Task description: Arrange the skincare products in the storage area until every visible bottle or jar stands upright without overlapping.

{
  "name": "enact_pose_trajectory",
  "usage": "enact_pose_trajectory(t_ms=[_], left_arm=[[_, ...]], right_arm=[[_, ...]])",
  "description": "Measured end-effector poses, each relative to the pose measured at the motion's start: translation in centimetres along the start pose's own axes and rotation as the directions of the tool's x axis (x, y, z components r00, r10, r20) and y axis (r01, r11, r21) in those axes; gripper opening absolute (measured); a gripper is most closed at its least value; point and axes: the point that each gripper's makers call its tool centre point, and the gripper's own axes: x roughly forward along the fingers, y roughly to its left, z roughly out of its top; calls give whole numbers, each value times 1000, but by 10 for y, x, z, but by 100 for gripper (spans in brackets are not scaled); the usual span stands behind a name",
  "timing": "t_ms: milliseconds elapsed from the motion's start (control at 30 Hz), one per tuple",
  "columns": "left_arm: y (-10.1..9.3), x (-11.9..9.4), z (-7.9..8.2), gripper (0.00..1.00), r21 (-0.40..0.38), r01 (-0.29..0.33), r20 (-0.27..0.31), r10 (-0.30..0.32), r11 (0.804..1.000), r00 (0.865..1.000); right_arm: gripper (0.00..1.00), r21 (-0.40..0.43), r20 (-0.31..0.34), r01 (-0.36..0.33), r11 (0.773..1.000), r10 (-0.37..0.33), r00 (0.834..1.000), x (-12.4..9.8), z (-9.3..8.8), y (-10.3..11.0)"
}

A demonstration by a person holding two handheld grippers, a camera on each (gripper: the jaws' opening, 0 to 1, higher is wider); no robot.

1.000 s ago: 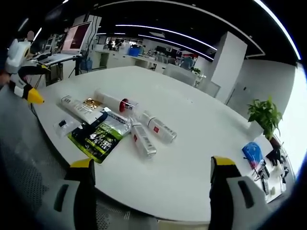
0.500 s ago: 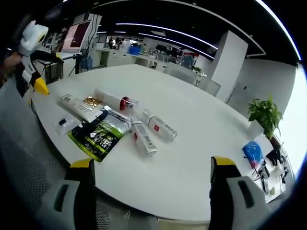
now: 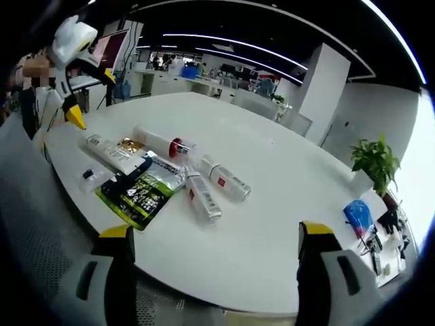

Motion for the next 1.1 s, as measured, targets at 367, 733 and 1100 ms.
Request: enact_pose_trajectory(t_ms=[367,733,1100], left_arm=[[4,34,28,69,140,139,-38,-135,980,990],[3,71,48,63,158,304,-98,-291,940,952],[3,102,55,58,179,413,-184,-382,893,905]], right_arm=[[100,8,11,7,1000,-7,1000,1,2,-1],[100,11,14,7,1000,-7,1000,1,3,-1],[100,12,9,7,1000,-8,1000,1,1,-2]])
